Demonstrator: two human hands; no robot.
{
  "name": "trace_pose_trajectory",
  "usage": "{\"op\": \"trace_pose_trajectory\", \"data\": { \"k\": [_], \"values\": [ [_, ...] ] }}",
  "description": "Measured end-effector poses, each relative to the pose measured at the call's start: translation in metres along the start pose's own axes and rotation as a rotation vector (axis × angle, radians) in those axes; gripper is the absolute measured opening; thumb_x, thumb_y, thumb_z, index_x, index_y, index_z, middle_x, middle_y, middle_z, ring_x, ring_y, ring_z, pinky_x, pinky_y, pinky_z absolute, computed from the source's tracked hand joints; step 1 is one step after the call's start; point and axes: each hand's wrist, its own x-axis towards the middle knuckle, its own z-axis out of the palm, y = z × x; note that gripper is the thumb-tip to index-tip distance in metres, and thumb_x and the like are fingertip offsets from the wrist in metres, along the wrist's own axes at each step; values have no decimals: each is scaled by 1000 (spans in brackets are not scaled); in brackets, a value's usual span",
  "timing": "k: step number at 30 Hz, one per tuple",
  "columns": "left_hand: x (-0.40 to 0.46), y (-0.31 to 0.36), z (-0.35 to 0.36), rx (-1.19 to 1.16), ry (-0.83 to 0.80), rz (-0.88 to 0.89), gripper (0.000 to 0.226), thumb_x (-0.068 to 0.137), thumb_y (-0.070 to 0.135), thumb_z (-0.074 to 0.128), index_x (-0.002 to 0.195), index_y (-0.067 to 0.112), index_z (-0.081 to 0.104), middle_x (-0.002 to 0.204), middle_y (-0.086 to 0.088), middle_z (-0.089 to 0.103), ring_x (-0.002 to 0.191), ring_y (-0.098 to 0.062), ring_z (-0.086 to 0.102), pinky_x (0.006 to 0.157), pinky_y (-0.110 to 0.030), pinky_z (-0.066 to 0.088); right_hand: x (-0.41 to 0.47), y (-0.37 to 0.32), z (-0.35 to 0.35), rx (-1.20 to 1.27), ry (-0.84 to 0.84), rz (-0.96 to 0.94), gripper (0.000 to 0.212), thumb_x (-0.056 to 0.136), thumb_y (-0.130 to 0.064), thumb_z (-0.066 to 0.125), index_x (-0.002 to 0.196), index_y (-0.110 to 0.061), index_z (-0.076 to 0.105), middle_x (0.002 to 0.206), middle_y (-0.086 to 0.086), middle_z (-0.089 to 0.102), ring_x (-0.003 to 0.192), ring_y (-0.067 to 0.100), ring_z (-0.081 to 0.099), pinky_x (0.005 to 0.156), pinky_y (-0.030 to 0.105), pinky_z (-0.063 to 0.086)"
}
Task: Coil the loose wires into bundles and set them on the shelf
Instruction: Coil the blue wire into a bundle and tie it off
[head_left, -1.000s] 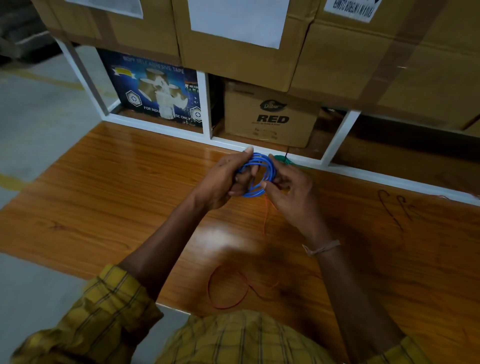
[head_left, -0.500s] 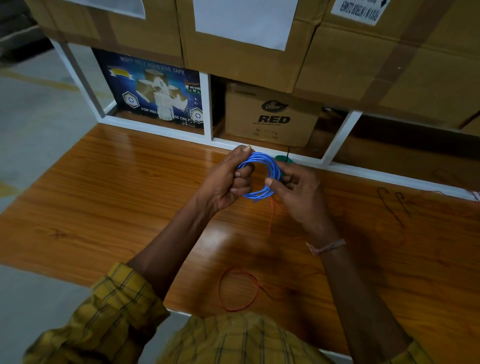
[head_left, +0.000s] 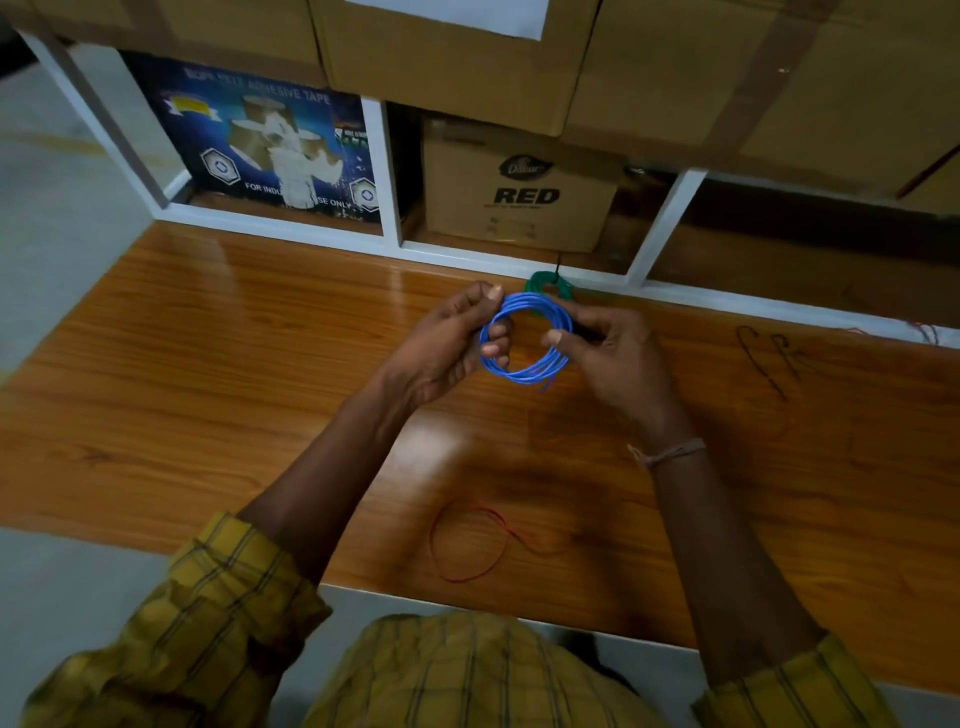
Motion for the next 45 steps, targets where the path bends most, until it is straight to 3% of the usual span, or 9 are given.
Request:
{"op": "trace_pose_trajectory", "data": {
  "k": [3, 12, 24, 28, 31, 35, 38, 42, 45],
  "values": [
    [5, -12, 23, 52, 33, 6, 26, 111, 35, 49, 96, 18, 60, 75, -1, 48, 58, -10, 45, 64, -30, 52, -2, 11, -20, -11, -5, 29, 35, 90, -6, 74, 124, -11, 73, 110, -7, 75, 99, -6, 69, 88, 21, 58],
    [46, -74, 117, 394, 253, 282, 15, 111, 15, 53, 97, 11, 50, 69, -3, 42, 52, -12, 37, 50, -28, 32, -18, 62, -94, 59, 83, 117, 25, 88, -1, 75, 112, -8, 79, 99, -5, 77, 91, 6, 73, 84, 30, 60],
    [103, -135, 209, 366, 291, 212, 13, 109, 21, 57, 98, 14, 57, 67, -3, 44, 53, -13, 40, 50, -26, 37, -35, 129, -196, 123, 158, 212, 11, 94, -15, 73, 96, -9, 82, 87, -1, 80, 83, 11, 75, 75, 29, 58],
    [110, -150, 233, 386, 291, 272, 13, 110, 17, 56, 106, 5, 56, 64, -4, 41, 51, -11, 37, 49, -26, 35, -33, 143, -219, 174, 128, 270, 10, 94, -15, 73, 92, -19, 82, 81, -9, 79, 79, 3, 74, 72, 15, 53],
    [116, -154, 241, 378, 318, 305, 13, 110, 14, 57, 99, 6, 55, 60, -2, 40, 48, -13, 33, 48, -27, 30, -30, 149, -229, 228, 88, 258, 17, 94, -13, 73, 86, -26, 79, 83, -6, 80, 81, 6, 74, 75, 19, 55],
    [124, -151, 241, 393, 324, 292, 14, 109, 12, 57, 101, 1, 55, 63, -6, 41, 47, -12, 33, 47, -26, 29, -20, 154, -244, 238, -105, 236, 14, 93, -13, 74, 107, -15, 78, 95, -4, 79, 80, 2, 72, 72, 20, 53],
    [127, -145, 237, 409, 309, 285, 13, 109, 12, 56, 99, 4, 55, 66, -3, 43, 49, -12, 34, 48, -28, 29, -2, 161, -268, 277, -158, 254, 18, 95, -18, 73, 112, -23, 75, 101, -6, 77, 86, 2, 72, 67, 21, 55],
    [133, -145, 230, 423, 323, 274, 11, 109, 10, 54, 101, 3, 54, 69, -6, 40, 53, -17, 32, 50, -32, 30, 15, 205, -306, -15, 91, 342, 8, 98, -27, 69, 102, -25, 75, 102, -3, 75, 91, 10, 70, 73, 24, 56],
    [139, -150, 229, 406, 364, 258, 16, 109, 10, 54, 94, 9, 54, 69, -11, 37, 52, -16, 32, 51, -33, 27, 16, 254, -317, -386, 185, 353, 9, 96, -14, 67, 100, -15, 76, 106, 2, 74, 100, 15, 66, 77, 18, 45]
  ]
}}
